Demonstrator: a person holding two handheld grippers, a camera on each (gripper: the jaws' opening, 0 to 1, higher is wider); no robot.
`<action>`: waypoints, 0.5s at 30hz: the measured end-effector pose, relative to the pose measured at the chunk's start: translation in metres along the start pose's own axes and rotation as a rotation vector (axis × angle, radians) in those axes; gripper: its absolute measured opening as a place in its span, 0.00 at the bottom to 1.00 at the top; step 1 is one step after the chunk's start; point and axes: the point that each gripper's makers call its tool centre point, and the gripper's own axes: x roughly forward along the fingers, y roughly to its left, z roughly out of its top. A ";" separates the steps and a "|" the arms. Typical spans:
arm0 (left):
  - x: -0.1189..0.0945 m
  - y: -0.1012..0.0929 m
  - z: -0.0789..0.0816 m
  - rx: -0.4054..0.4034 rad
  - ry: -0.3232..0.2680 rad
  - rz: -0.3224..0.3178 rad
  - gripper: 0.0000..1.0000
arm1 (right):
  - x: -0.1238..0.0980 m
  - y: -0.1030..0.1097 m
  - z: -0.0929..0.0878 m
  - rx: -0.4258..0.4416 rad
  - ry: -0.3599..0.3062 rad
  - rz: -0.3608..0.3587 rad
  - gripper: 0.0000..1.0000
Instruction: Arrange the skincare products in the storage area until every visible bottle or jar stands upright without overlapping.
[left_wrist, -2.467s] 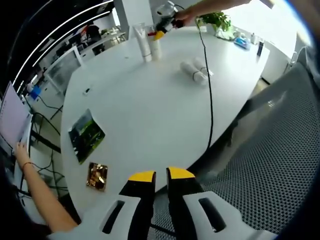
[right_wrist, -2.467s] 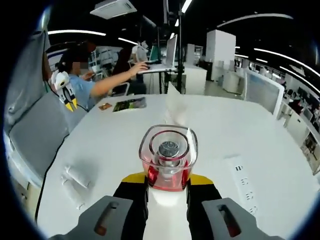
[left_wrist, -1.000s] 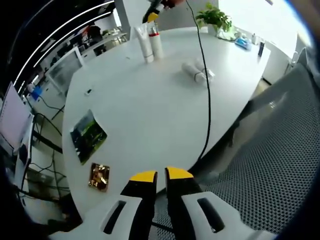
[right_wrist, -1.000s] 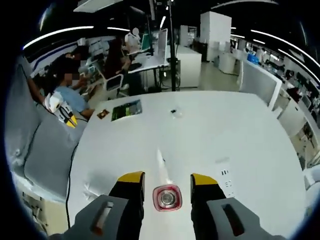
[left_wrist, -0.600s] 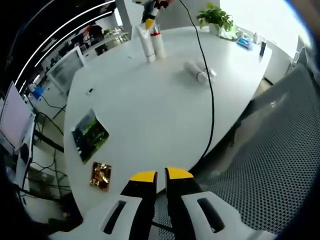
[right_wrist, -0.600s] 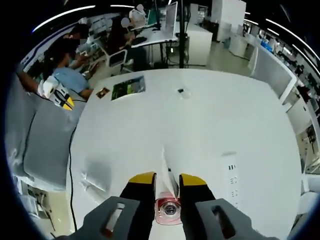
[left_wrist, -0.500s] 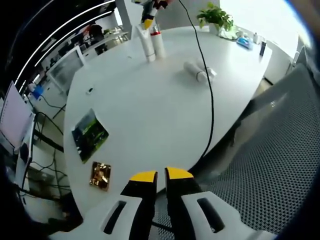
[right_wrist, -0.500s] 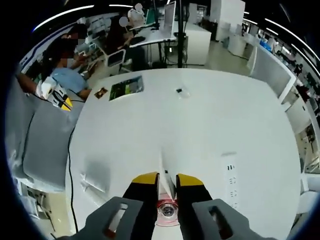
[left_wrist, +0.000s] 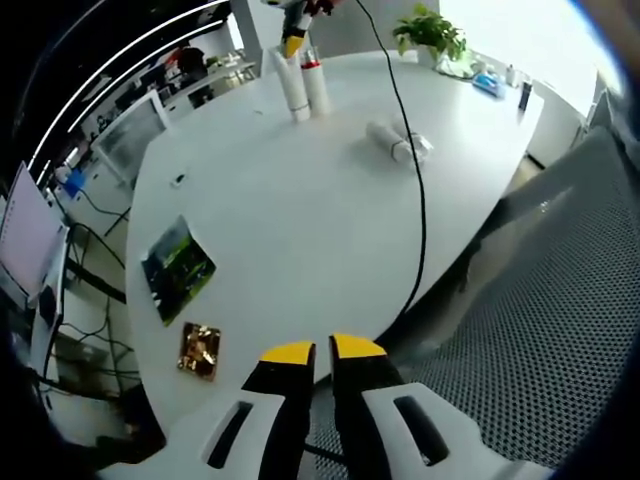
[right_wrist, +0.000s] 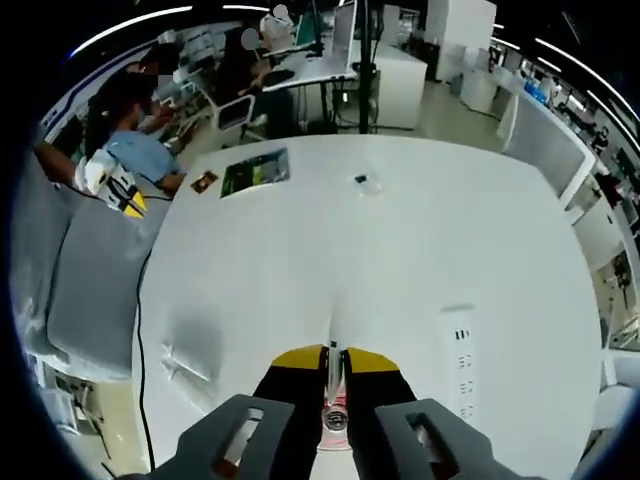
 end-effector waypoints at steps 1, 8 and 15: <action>0.000 0.000 0.000 0.000 0.000 0.000 0.04 | -0.001 0.000 -0.001 0.003 0.008 -0.003 0.00; -0.001 0.001 0.001 0.000 -0.005 0.001 0.03 | -0.013 -0.006 -0.001 0.021 -0.017 -0.048 0.18; 0.000 0.002 0.002 0.002 -0.007 0.007 0.04 | -0.054 0.009 0.018 0.105 -0.218 -0.151 0.26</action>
